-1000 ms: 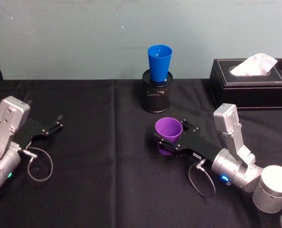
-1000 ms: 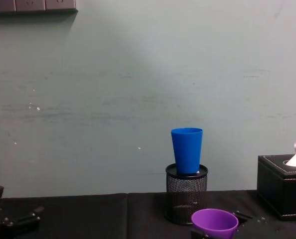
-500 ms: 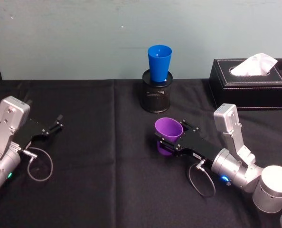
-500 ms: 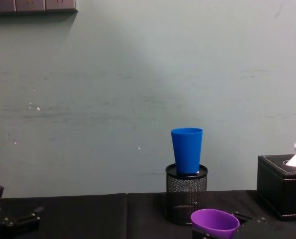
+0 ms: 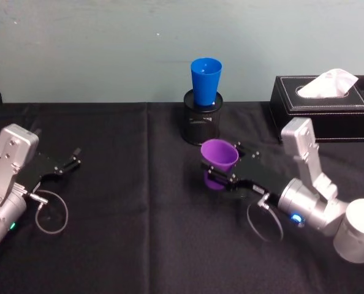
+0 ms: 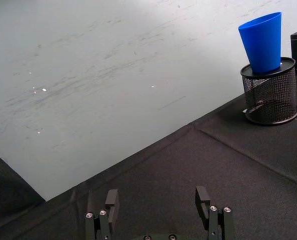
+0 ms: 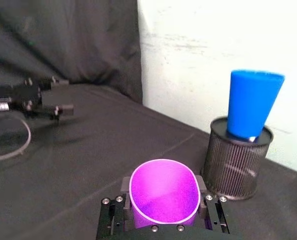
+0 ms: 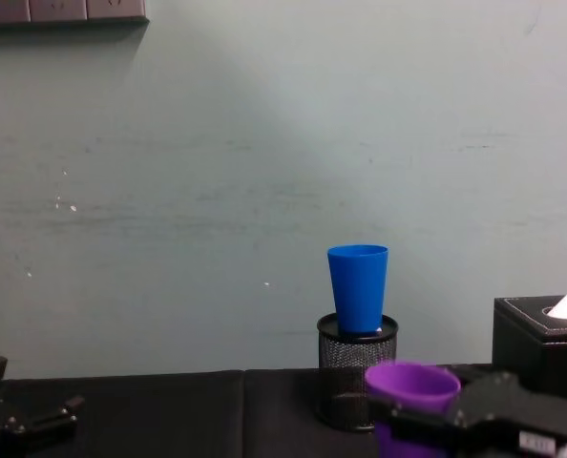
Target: Pick up one cup with a gripper and tap it against the other cup.
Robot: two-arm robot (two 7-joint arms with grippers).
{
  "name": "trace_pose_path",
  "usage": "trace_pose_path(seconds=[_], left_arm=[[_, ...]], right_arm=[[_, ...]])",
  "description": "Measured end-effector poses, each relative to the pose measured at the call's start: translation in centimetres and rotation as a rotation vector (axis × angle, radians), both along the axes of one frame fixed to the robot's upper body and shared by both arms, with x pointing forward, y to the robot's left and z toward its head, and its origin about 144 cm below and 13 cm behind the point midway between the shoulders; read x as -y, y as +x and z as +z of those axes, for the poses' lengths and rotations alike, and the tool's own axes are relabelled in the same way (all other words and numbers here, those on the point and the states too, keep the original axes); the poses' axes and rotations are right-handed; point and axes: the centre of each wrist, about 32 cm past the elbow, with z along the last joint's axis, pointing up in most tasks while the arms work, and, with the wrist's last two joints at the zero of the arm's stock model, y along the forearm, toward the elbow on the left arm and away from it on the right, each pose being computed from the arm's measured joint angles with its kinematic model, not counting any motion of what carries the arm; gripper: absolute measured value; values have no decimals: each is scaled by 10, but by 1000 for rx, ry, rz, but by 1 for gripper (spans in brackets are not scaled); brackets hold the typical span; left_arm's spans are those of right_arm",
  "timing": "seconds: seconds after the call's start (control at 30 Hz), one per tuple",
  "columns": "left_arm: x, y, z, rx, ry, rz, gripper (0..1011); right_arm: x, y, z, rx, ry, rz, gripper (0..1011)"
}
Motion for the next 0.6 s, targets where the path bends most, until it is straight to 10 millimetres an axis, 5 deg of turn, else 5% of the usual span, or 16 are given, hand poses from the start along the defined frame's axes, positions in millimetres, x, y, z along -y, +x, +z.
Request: trace_pose_path(seconds=[0.6], left_arm=[[0,0,0,0,0,0,1000]], right_arm=[[-1,3,78,-19,15,23,726]])
